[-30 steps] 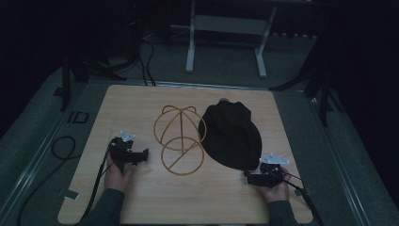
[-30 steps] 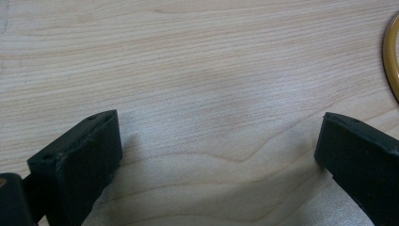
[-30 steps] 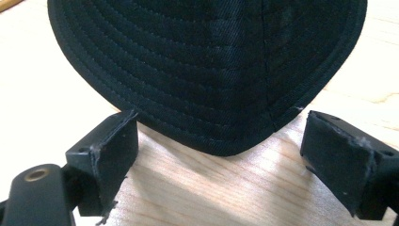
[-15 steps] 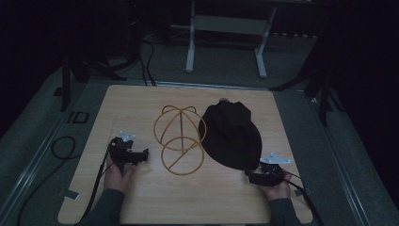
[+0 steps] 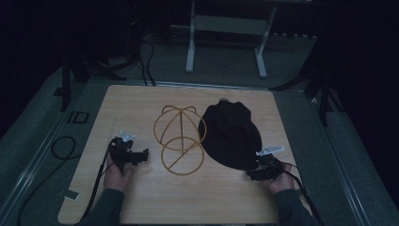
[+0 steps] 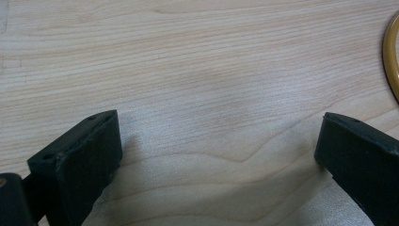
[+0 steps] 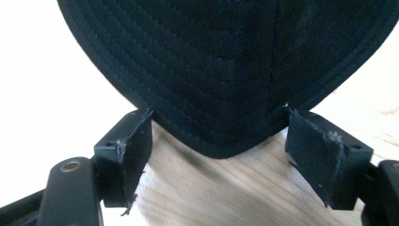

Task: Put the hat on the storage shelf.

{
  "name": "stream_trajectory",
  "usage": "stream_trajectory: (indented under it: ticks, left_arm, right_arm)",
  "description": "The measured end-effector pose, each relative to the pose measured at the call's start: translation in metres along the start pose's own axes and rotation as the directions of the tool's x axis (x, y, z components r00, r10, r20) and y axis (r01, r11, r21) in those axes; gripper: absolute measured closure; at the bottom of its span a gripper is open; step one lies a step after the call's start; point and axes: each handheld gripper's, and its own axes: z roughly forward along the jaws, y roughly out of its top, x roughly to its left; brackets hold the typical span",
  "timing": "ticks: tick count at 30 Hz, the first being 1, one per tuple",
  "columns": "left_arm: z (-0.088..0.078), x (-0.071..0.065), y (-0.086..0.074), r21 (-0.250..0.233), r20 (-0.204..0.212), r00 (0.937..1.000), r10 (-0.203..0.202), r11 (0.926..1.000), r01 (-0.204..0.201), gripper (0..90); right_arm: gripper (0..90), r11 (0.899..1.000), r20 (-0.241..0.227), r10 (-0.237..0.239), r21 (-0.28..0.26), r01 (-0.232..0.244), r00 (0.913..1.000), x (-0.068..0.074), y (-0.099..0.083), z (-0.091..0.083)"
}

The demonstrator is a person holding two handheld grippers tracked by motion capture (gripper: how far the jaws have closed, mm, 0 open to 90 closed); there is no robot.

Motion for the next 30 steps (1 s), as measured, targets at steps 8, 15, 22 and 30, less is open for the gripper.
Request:
stream_trajectory:
  ticks: [8, 15, 22, 30]
  left_arm:
    - [0.000, 0.000, 0.000, 0.000, 0.000, 1.0000, 0.000, 1.0000, 0.000, 1.4]
    - [0.000, 0.000, 0.000, 0.000, 0.000, 1.0000, 0.000, 1.0000, 0.000, 1.4]
    - [0.000, 0.000, 0.000, 0.000, 0.000, 1.0000, 0.000, 1.0000, 0.000, 1.4]
    - [0.000, 0.000, 0.000, 0.000, 0.000, 1.0000, 0.000, 1.0000, 0.000, 1.5]
  right_arm:
    - [32.2, 0.996, -0.021, -0.022, 0.090, 0.023, 0.9995, -0.008, 0.010, -0.009]
    - [32.2, 0.993, -0.031, -0.045, 0.112, 0.048, 0.9985, -0.011, 0.024, -0.025]
    - [32.0, 0.991, -0.041, -0.059, 0.115, 0.063, 0.9974, -0.015, 0.042, -0.038]
    - [30.5, 0.985, -0.060, -0.092, 0.144, 0.100, 0.9940, -0.012, 0.063, -0.040]
